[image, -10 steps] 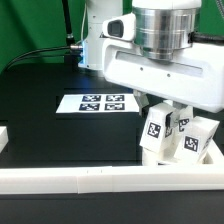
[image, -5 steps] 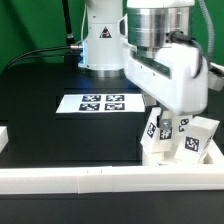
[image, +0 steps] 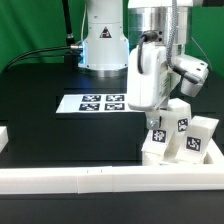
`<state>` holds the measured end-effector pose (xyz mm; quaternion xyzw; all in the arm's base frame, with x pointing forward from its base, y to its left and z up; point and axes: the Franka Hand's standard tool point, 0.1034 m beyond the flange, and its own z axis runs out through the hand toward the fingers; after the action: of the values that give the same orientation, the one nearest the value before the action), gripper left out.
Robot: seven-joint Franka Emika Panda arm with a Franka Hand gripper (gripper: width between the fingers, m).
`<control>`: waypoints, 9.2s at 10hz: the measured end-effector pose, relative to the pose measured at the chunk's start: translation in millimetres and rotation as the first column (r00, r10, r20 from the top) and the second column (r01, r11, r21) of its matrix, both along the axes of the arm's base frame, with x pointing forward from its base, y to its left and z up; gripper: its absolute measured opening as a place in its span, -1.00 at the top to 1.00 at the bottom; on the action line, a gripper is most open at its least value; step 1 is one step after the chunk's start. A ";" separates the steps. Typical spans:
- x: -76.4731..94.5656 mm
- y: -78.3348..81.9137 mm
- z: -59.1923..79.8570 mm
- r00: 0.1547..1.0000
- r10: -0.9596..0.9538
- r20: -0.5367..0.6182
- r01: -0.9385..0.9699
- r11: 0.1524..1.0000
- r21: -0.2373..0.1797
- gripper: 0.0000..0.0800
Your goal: Assemble stool
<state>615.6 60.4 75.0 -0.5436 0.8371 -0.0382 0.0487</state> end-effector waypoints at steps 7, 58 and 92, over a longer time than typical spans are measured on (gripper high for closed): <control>-0.9 -0.5 -1.6 0.973 -0.228 0.047 0.224 0.972 0.077 0.16; 10.5 0.8 23.7 -0.736 0.655 -0.170 -0.658 -0.751 -0.044 -0.62; 1.5 -15.9 5.8 0.672 0.737 -0.078 -0.741 0.668 -0.075 0.16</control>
Offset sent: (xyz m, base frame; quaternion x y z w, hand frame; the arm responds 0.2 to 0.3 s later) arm 0.0000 0.0000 0.0000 0.0000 0.0000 0.1296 0.9916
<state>617.1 44.5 80.8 -0.8381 0.5433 -0.0460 0.0155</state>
